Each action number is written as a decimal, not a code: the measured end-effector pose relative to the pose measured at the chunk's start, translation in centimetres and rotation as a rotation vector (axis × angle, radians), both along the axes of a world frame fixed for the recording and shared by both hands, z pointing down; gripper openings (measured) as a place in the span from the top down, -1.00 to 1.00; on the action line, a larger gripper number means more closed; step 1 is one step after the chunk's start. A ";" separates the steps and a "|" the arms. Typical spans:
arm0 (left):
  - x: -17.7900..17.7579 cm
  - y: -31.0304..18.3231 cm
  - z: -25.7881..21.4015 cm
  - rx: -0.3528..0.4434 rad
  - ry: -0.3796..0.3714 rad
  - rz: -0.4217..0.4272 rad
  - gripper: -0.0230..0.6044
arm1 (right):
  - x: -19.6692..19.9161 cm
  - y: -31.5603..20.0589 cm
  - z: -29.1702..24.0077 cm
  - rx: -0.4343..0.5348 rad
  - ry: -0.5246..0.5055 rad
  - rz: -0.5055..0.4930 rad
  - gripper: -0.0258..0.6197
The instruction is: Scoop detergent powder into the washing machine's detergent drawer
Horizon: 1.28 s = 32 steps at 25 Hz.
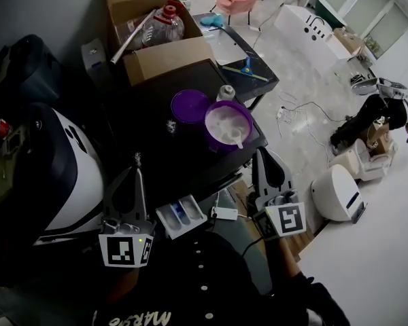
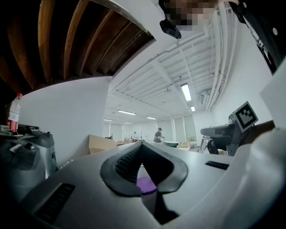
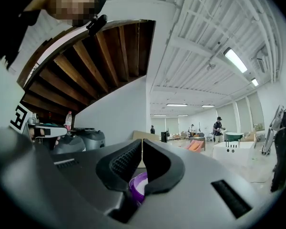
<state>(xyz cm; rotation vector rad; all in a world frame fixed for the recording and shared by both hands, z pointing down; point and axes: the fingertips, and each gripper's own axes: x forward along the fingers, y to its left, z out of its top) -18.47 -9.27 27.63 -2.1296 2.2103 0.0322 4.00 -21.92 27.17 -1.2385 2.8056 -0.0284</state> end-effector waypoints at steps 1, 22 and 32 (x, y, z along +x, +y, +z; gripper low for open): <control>-0.4 0.3 -0.2 0.003 -0.005 -0.010 0.88 | 0.3 0.1 -0.3 0.008 -0.003 0.010 0.82; -2.8 3.8 -1.3 0.024 -0.050 -0.079 0.88 | 1.0 2.9 -0.7 0.051 0.052 0.036 0.83; -2.5 4.0 -0.9 0.021 -0.037 -0.075 0.88 | -0.4 3.5 -0.6 0.057 0.059 0.008 0.83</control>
